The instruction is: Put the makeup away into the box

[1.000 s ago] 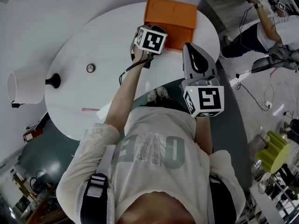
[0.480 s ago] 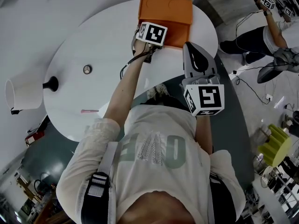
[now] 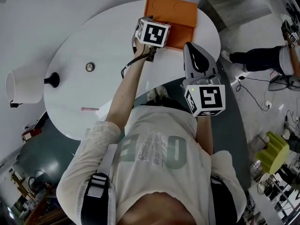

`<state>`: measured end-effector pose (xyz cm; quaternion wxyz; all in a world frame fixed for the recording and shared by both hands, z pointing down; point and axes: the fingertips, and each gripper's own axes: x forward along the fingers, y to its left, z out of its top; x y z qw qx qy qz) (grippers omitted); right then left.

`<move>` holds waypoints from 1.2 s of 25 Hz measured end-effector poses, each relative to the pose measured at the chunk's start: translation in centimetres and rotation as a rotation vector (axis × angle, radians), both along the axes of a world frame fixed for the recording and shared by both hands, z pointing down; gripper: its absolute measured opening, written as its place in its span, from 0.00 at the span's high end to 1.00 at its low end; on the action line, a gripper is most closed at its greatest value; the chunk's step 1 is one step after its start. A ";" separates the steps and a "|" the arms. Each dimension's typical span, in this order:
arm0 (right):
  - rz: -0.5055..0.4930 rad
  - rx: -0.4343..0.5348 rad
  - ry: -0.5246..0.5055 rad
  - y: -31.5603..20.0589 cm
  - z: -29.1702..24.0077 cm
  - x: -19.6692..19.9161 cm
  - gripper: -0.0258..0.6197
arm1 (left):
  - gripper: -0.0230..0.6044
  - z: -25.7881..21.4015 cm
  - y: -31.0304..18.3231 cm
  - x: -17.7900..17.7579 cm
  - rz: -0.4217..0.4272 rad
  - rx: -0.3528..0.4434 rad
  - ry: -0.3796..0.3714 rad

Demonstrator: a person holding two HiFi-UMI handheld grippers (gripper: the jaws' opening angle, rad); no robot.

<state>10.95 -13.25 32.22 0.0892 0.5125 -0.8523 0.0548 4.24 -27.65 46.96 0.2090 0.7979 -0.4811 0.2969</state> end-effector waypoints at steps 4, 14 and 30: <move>-0.052 0.028 0.001 -0.2 -1.0 -1.7 0.95 | 0.62 -6.0 0.7 -2.2 -0.055 0.155 0.052; -0.274 0.077 -0.023 -0.5 -2.7 -8.4 0.95 | 0.95 -18.0 8.2 -13.2 -0.397 0.521 0.015; -0.640 0.134 -0.069 3.3 -4.7 -21.3 0.95 | 0.95 -21.2 21.3 -25.8 -0.783 0.595 -0.058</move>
